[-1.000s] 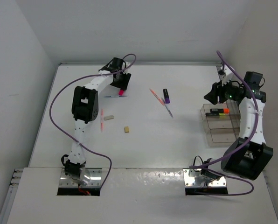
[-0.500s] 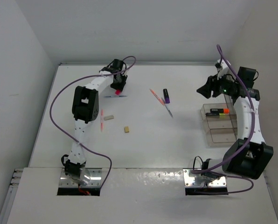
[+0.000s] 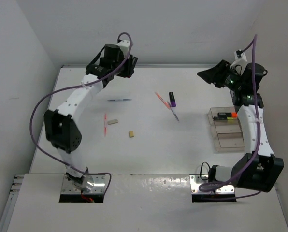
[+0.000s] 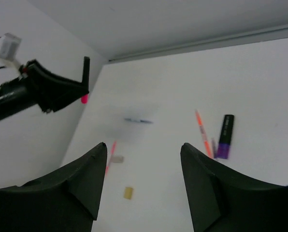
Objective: Sort the stationery into containers
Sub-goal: Pick up the pen from the center of the board, then place the pen in the storage box.
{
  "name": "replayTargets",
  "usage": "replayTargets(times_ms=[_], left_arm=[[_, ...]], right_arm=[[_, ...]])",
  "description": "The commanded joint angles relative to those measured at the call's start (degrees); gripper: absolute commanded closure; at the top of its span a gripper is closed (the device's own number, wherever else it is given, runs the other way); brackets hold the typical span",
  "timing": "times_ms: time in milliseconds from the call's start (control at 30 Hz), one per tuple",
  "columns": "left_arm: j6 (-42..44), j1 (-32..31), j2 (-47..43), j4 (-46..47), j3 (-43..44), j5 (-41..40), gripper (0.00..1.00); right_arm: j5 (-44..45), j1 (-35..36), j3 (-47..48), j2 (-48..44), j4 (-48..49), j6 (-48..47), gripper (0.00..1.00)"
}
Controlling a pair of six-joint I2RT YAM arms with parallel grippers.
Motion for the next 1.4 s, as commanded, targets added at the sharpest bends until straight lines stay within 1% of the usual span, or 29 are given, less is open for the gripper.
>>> replayTargets(times_ms=[0,33,67,100,133,167,200,333,467,600,767,867,900,933,1000,1033,1100,1133,1300,1333,1367], left_arm=[[-5.02,-6.64,-10.61,4.72,-5.47,5.78,0.83],[-5.55,-7.88,-11.86,5.16,-6.96,7.09,0.83],[-5.55,-8.85,-13.18,5.33,-7.59,7.71,0.83],[-5.29,-11.21,-15.37,5.42,-7.85,8.16,0.84],[-5.12,-12.36,-16.26,5.42,-8.03,8.16,0.84],[-4.68,-13.33,-17.57,5.34,-8.12,8.33,0.84],[-3.89,-15.34,-18.11,5.25,-8.21,8.25,0.85],[-2.13,-19.13,-19.78,5.07,-8.73,7.46,0.86],[-0.90,-21.16,-20.13,4.46,-8.39,7.11,0.87],[-0.72,-21.78,-20.05,4.37,-8.21,6.93,0.88],[-1.51,-22.22,-19.34,4.63,-7.77,7.54,0.88],[-1.69,-22.39,-18.90,4.72,-7.33,7.54,0.88],[-1.86,-22.39,-18.90,4.63,-6.98,7.46,0.88],[-1.77,-22.48,-18.64,4.63,-6.89,7.54,0.88],[-1.95,-22.39,-18.29,4.72,-6.71,7.54,0.88],[-1.95,-22.31,-18.11,4.81,-6.63,7.63,0.88],[-2.04,-22.31,-17.94,5.07,-6.63,7.72,0.88],[-2.21,-22.39,-17.68,5.07,-6.63,7.72,0.88],[-2.39,-22.39,-17.23,5.34,-6.36,7.98,0.87],[-2.22,-22.31,-17.23,5.34,-6.36,8.07,0.81],[-2.04,-22.30,-17.23,4.99,-6.28,7.81,0.50]], right_arm=[[5.12,4.42,-1.66,-4.40,10.87,19.36,0.38],[6.10,5.66,-1.75,-5.45,11.49,20.94,0.32],[7.06,7.24,-1.32,-5.81,11.50,20.95,0.29],[9.51,10.39,-0.88,-5.99,11.15,20.69,0.28],[10.58,11.90,0.17,-6.16,11.06,20.43,0.27],[11.63,15.31,0.62,-6.16,11.06,20.16,0.26],[12.69,16.82,1.23,-5.99,10.97,19.20,0.26],[18.31,23.59,3.08,-4.59,8.86,16.21,0.26],[21.74,26.50,3.08,-3.71,7.11,14.36,0.26],[22.19,27.47,3.08,-2.56,7.46,14.54,0.27],[25.08,28.62,3.44,-1.16,5.17,13.13,0.28],[24.83,28.79,3.00,-0.89,5.34,13.74,0.33],[24.57,28.88,2.73,-0.80,6.04,14.01,0.38],[24.13,29.23,2.56,-0.80,6.40,14.62,0.40],[22.99,29.41,1.94,-0.54,7.54,15.06,0.49],[22.46,29.67,1.85,-0.63,7.98,15.15,0.56],[21.49,29.93,1.41,-0.45,8.77,15.24,0.64],[21.31,30.02,1.24,-0.36,8.95,15.41,0.73],[19.55,30.02,0.62,-0.36,9.56,15.85,0.87],[19.47,30.02,0.62,-0.62,9.39,14.72,0.92],[19.55,29.93,0.97,-0.71,8.17,13.75,0.95]])
